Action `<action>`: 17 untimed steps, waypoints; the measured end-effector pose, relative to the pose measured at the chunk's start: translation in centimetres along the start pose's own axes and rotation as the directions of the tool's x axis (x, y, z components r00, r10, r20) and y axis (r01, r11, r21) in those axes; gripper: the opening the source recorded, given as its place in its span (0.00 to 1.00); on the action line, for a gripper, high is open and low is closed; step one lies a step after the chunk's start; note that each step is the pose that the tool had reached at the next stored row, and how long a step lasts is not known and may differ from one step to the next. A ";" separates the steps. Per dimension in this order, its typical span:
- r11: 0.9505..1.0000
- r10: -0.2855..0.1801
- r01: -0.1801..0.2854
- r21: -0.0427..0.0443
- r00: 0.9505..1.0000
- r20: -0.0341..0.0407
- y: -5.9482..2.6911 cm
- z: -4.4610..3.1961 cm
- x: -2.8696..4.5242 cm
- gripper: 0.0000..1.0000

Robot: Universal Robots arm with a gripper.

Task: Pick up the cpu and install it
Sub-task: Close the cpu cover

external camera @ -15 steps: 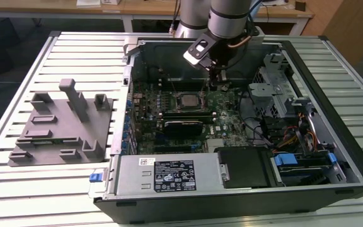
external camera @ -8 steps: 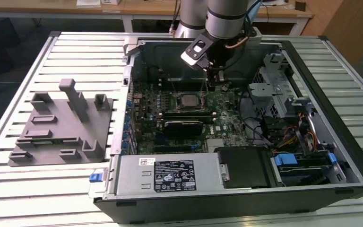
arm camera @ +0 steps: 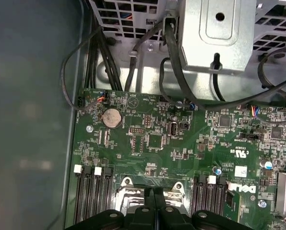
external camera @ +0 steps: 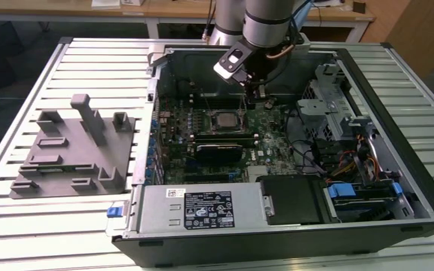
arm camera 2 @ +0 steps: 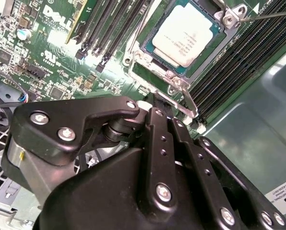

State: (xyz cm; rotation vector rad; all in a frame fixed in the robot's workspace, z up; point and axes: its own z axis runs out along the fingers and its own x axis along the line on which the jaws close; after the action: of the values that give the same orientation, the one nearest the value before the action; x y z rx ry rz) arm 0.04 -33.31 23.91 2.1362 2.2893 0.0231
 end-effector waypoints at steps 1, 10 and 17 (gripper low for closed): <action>1.000 0.000 0.000 0.000 1.000 0.000 -0.07 0.02 0.00 0.11; 1.000 0.000 0.000 0.000 1.000 0.000 -1.44 0.39 0.10 0.11; 1.000 0.000 0.000 0.000 1.000 0.000 -3.48 0.85 0.23 0.11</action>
State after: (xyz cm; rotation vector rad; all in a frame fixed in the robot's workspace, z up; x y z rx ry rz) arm -3.43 -33.32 23.00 2.1357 2.2896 0.0228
